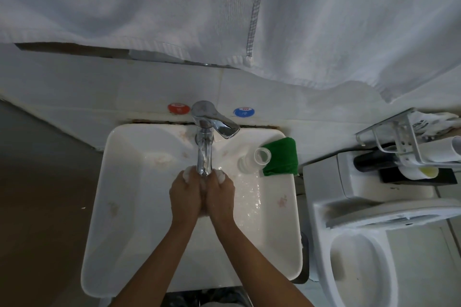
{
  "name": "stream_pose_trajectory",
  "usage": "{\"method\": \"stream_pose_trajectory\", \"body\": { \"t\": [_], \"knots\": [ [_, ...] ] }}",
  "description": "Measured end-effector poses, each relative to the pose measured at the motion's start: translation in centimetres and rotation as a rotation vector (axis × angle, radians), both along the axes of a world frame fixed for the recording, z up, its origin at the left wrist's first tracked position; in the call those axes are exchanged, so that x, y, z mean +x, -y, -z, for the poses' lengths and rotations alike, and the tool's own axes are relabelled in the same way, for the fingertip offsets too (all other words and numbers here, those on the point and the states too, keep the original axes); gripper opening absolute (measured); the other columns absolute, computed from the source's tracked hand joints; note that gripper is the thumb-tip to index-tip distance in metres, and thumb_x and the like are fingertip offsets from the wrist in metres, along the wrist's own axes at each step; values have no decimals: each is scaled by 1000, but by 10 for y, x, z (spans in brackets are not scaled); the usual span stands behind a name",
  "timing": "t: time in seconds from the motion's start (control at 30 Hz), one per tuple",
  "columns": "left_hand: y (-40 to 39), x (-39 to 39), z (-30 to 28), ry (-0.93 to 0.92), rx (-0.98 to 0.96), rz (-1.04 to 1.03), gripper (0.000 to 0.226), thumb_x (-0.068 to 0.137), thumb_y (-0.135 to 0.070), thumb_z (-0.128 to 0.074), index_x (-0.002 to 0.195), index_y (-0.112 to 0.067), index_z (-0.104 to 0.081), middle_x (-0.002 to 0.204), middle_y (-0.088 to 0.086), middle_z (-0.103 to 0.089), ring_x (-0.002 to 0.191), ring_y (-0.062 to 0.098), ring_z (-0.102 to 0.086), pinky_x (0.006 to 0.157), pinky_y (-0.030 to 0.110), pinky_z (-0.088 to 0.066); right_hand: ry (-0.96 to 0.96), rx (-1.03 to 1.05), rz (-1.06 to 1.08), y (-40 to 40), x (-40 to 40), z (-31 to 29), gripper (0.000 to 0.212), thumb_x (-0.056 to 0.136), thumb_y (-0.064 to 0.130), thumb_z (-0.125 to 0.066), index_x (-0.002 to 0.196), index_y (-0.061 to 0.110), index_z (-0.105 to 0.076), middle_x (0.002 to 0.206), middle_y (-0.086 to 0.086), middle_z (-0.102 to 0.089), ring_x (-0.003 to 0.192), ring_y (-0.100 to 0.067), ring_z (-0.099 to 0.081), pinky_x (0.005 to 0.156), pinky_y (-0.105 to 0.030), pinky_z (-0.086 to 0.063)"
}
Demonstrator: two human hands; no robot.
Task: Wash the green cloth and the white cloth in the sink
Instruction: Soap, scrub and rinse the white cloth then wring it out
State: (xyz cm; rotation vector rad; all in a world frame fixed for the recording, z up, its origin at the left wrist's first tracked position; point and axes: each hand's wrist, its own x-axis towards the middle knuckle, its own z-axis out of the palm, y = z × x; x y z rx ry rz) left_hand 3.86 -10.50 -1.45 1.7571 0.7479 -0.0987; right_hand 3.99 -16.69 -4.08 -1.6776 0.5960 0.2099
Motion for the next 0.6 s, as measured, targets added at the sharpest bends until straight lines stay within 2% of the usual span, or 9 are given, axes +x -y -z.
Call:
{"method": "stream_pose_trajectory", "body": {
  "t": [0.07, 0.13, 0.2, 0.27, 0.3, 0.37, 0.43, 0.5, 0.6],
  "knots": [
    [-7, -1, -1, 43, -77, 11, 17, 98, -24, -49, 86, -17, -57, 82, 0, -62, 75, 12, -60, 60, 22, -45, -26, 41, -61, 2, 1, 4, 19, 94, 30, -53, 77, 24, -60, 76, 7, -65, 72, -9, -63, 68, -34, -55],
    [-14, -2, -6, 81, -133, 25, 14, 96, -21, -53, 82, -21, -54, 81, -3, -60, 75, 10, -60, 58, 17, -47, -119, 78, -176, 6, 4, 10, 30, 88, 51, -54, 94, 24, -66, 93, -3, -69, 88, -20, -68, 82, -45, -57],
    [-20, -5, -10, 102, -178, 85, 16, 94, -17, -57, 80, -22, -53, 76, -9, -61, 71, 5, -61, 55, 13, -47, -209, 128, -249, 12, 8, 8, 33, 82, 55, -55, 99, 28, -65, 102, -3, -68, 93, -21, -65, 91, -48, -54],
    [-25, -9, -5, 104, -233, 112, 9, 82, -18, -58, 89, -24, -55, 83, -11, -63, 76, 4, -62, 57, 17, -49, -265, 138, -310, 18, 10, 3, 39, 81, 58, -52, 106, 30, -64, 110, 0, -67, 98, -19, -64, 89, -44, -53],
    [-27, -11, -1, 89, -238, 114, 24, 74, -18, -51, 96, -25, -56, 92, -8, -63, 83, 9, -62, 59, 21, -49, -281, 130, -341, 21, 10, -2, 43, 82, 59, -51, 111, 32, -63, 113, 2, -67, 100, -17, -64, 87, -41, -54],
    [-30, -13, 6, 66, -269, 121, 42, 66, -16, -44, 105, -25, -57, 101, -1, -63, 90, 15, -62, 60, 24, -50, -259, 118, -378, 25, 8, -5, 41, 85, 55, -55, 118, 31, -62, 114, 5, -67, 102, -13, -65, 85, -34, -54],
    [-29, -16, 7, 70, -287, 142, 50, 61, -12, -45, 108, -23, -59, 104, -2, -66, 92, 11, -64, 63, 21, -51, -236, 142, -356, 26, 5, -6, 34, 84, 45, -63, 114, 28, -63, 110, 4, -68, 99, -14, -66, 75, -28, -55],
    [-29, -16, 7, 67, -311, 174, 57, 60, -11, -48, 116, -22, -58, 108, -5, -66, 94, 4, -64, 67, 20, -53, -177, 187, -286, 23, 1, -5, 36, 78, 39, -66, 111, 25, -65, 108, -1, -69, 100, -21, -67, 72, -35, -58],
    [-27, -13, 7, 6, -356, 229, 69, 60, -9, -48, 128, -22, -48, 115, -3, -61, 102, 8, -60, 76, 23, -50, -30, 168, -179, 23, -2, 1, 39, 76, 24, -63, 115, 17, -65, 108, -6, -70, 101, -25, -67, 87, -49, -56]
  ]
}}
